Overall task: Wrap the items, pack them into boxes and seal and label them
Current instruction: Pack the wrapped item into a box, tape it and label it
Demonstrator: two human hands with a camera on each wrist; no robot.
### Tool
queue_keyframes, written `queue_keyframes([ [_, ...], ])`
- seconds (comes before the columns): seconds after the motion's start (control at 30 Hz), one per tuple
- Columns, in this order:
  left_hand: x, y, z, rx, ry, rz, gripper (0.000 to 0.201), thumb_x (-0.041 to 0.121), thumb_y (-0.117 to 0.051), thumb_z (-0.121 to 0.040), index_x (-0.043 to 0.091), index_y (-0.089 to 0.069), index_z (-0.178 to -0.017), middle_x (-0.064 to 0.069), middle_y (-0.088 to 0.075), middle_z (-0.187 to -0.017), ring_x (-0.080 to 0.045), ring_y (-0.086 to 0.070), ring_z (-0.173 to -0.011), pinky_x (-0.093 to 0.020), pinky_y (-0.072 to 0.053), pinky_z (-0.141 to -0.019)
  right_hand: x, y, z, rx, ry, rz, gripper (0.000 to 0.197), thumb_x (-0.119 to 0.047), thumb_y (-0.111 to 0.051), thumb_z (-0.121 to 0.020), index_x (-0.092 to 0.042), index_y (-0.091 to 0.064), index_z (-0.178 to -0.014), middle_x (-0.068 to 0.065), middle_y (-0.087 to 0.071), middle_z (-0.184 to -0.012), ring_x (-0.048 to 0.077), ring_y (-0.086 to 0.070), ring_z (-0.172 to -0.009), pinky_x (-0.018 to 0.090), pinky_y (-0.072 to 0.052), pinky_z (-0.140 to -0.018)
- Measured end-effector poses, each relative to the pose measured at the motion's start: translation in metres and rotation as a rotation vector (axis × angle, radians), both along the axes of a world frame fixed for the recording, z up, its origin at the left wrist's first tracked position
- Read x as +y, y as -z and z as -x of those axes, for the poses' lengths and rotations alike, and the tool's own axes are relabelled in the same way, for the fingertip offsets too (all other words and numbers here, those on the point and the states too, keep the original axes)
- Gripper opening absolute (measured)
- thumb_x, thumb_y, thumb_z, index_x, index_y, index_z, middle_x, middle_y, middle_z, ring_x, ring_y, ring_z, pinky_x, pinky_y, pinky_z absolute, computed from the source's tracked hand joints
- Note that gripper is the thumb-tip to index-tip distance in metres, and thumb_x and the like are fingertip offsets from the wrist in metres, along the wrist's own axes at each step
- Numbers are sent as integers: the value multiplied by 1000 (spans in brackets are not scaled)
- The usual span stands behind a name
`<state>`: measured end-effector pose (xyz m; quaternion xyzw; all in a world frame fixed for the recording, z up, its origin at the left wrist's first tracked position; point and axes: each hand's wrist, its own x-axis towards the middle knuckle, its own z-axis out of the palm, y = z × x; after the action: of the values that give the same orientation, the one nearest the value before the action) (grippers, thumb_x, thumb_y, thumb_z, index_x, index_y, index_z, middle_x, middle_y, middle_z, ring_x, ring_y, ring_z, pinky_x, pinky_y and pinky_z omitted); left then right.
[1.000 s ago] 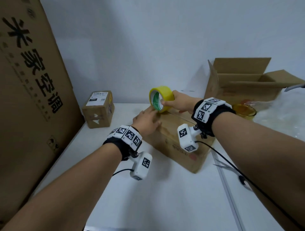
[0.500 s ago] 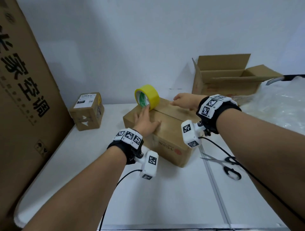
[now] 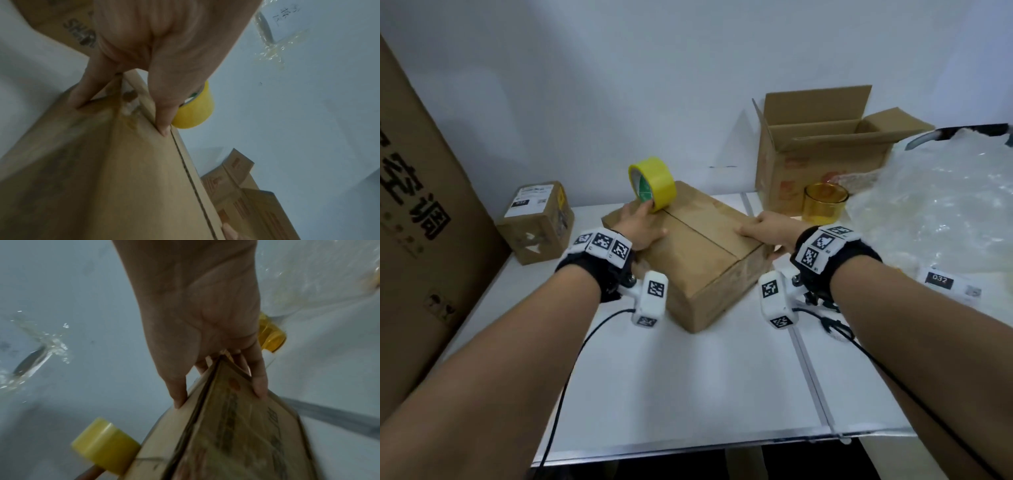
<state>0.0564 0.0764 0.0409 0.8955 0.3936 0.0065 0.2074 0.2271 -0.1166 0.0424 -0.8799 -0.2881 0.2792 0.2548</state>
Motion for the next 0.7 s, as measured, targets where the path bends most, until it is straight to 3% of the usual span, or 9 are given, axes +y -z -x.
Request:
queue_keyframes([
  [0.13,29,-1,5,71,-9,-39,76,24,-52,-98,27,-4,-157,-14,-5,-163,-35,-19,-148,-45,-21,-119,16,0,33,-87,-164,102,81,-68,-49,-87,-8,-41,-141,10,-50,-138,29,-52,-121,40,-45,-100],
  [0.2,35,3,9,43,-31,-4,76,13,-48,-96,31,-4,-156,-8,-5,-164,-34,-21,-147,-45,-23,-119,23,-5,48,-138,-232,182,87,-72,-43,-87,-5,-38,-143,12,-49,-140,30,-50,-124,36,-40,-98],
  [0.3,40,5,16,52,-12,6,78,12,-46,-95,36,-2,-155,-4,-1,-165,-33,-21,-147,-44,-26,-117,33,-11,61,-210,-261,181,78,-62,-45,-93,-7,-30,-148,15,-39,-147,33,-43,-131,41,-38,-104],
  [0.4,39,3,17,78,-7,24,78,14,-45,-97,38,2,-155,-4,4,-165,-34,-19,-148,-45,-23,-119,44,-15,74,-224,-323,73,76,-44,-51,-96,-22,-8,-155,15,-14,-158,37,-31,-139,50,-30,-112],
  [0.47,40,4,16,69,-18,32,79,15,-45,-96,40,1,-154,-4,3,-165,-35,-16,-149,-47,-20,-120,49,-12,83,-272,-413,86,67,-42,-47,-99,-28,-12,-154,12,-7,-160,35,-25,-143,51,-25,-115],
  [0.57,38,4,15,61,-26,44,77,15,-43,-96,41,1,-154,-12,-13,-163,-36,-28,-144,-45,-24,-118,52,-5,88,-367,-467,123,53,-40,-38,-103,-29,-23,-153,12,-12,-160,34,-23,-144,52,-18,-116],
  [0.7,34,2,13,42,-40,52,70,16,-37,-99,39,-1,-155,-25,-36,-149,-38,-46,-128,-41,-33,-112,52,-10,87,-357,-491,134,53,-39,-40,-102,-29,-26,-152,10,-13,-160,31,-21,-145,49,-16,-118],
])
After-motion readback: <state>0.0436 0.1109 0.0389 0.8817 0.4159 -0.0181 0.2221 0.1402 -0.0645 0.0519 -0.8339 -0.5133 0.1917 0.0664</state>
